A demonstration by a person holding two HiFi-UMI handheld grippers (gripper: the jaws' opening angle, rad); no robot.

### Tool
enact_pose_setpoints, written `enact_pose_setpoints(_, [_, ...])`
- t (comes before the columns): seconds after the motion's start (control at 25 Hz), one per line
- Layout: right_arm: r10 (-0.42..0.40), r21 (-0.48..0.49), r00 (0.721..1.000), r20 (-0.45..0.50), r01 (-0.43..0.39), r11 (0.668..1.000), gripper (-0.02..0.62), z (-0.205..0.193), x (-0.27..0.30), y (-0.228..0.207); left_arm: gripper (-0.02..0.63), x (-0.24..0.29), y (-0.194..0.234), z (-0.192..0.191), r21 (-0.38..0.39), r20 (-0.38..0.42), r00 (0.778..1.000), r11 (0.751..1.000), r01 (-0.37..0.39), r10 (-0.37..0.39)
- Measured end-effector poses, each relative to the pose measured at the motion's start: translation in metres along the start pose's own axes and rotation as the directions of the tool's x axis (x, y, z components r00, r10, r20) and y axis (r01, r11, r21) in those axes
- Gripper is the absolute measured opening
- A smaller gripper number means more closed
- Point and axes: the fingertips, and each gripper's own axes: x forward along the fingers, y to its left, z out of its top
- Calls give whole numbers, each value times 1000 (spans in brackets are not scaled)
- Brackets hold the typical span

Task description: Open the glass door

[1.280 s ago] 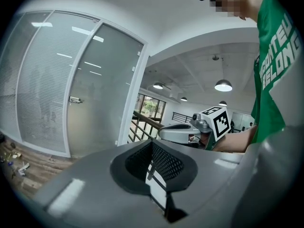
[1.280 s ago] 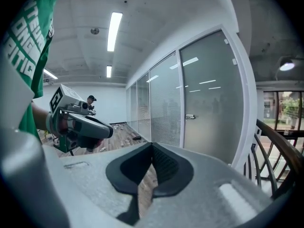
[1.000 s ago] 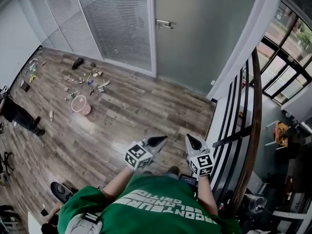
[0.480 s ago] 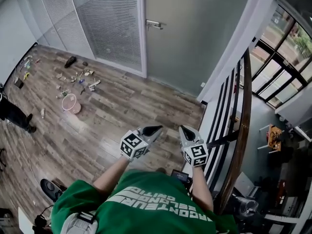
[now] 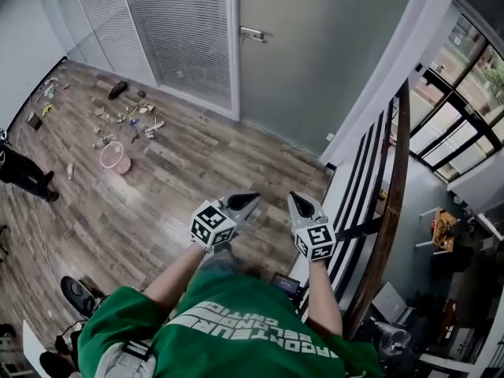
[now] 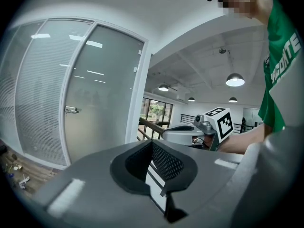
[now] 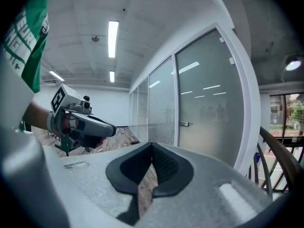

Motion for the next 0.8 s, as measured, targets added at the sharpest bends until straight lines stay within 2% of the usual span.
enact_pose_setpoints(0.48, [-4, -16, 1000, -25, 3, 1000, -7, 8, 50, -33, 15, 43, 50, 16, -10, 0, 999, 999, 44, -44])
enact_pose_setpoints(0.8, [-30, -32, 999, -38, 29, 999, -6, 27, 100, -66, 15, 70, 109, 43, -12, 22, 998, 998, 60, -60])
